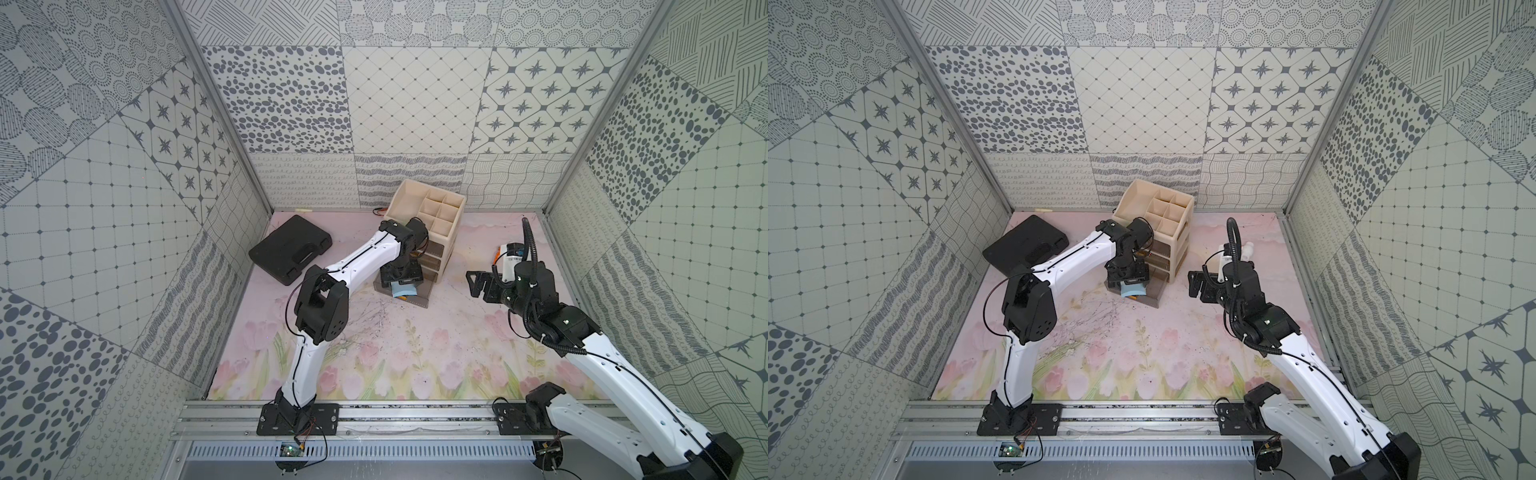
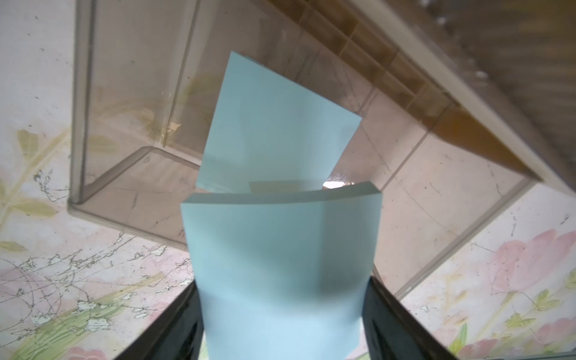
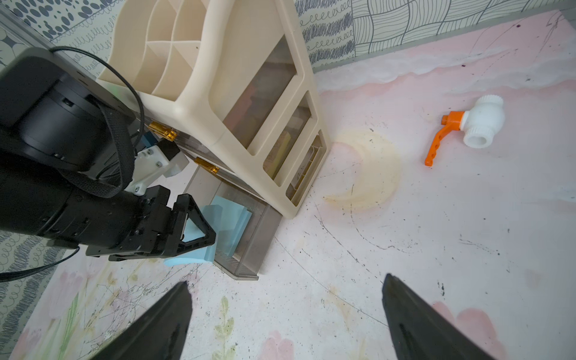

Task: Please put the sticky notes in the drawer by color
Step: Place the sticky notes in the drawer.

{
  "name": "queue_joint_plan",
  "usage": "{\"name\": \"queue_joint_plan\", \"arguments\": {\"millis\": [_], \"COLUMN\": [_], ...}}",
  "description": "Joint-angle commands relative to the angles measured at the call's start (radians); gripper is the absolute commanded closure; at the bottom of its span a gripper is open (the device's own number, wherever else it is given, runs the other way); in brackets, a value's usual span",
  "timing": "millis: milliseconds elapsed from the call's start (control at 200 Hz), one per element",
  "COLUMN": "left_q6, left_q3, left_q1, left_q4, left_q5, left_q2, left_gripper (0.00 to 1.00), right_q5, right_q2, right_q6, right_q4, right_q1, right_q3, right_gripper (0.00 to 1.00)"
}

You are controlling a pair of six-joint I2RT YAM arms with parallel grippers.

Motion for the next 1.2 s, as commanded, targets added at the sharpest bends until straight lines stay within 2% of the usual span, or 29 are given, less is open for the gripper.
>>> {"name": "queue_joint_plan", "arguments": {"millis": [0,165,305,370,510,560,665,725,790,936,1061,1121,1191], "left_q6": [-0.063,-0.11,-0.164,-0.185,-0.194,-0.191,-0.181,-0.188,-0.202,-0.248,-0.295,-0.315,-0.329], "left_q3": [-0.056,-0.178,-0.255,-0.301,-0.408,-0.448,-0.534,-0.592,-0.666,-0.826,-0.965,-1.027,-1.074], "left_q1": [0.003,0.004,0.003,0.005,0.004,0.003,0.009,0.017,0.028,0.037,0.037,0.037,0.037], "left_q4": [0.099,0.234,0.313,0.329,0.348,0.36,0.384,0.395,0.435,0.575,0.755,0.853,0.928], "left_q5": [-0.062,-0.021,-0.002,-0.017,-0.032,-0.03,-0.056,-0.073,-0.07,-0.046,0.002,0.039,0.057], "left_q2": [-0.054,-0.153,-0.244,-0.291,-0.352,-0.372,-0.427,-0.464,-0.509,-0.598,-0.65,-0.662,-0.668], "left_gripper": [0.1,0.07,0.12,0.23,0.67,0.77,0.77,0.86,0.87,0.91,0.88,0.89,1.0], "right_q5": [-0.013,-0.019,-0.019,-0.022,-0.031,-0.034,-0.042,-0.043,-0.034,-0.021,-0.029,-0.038,-0.05], "right_q2": [-0.017,-0.016,-0.013,-0.012,-0.007,-0.008,-0.007,-0.003,0.006,0.084,0.189,0.243,0.316], "right_q6": [0.024,0.028,0.03,0.032,0.036,0.035,0.025,0.013,-0.003,-0.057,-0.087,-0.096,-0.105], "right_q4": [0.044,0.043,0.041,0.041,0.043,0.042,0.041,0.041,0.047,0.064,0.08,0.101,0.11], "right_q1": [-0.005,-0.005,-0.006,-0.006,-0.005,-0.006,-0.006,-0.005,-0.005,-0.005,-0.006,-0.005,-0.006], "right_q3": [-0.017,-0.02,-0.016,-0.016,-0.014,-0.012,-0.004,0.009,0.04,0.176,0.325,0.391,0.476], "right_gripper": [0.01,0.01,0.01,0.01,0.01,0.0,0.03,0.07,0.11,0.3,0.45,0.49,0.47]}}
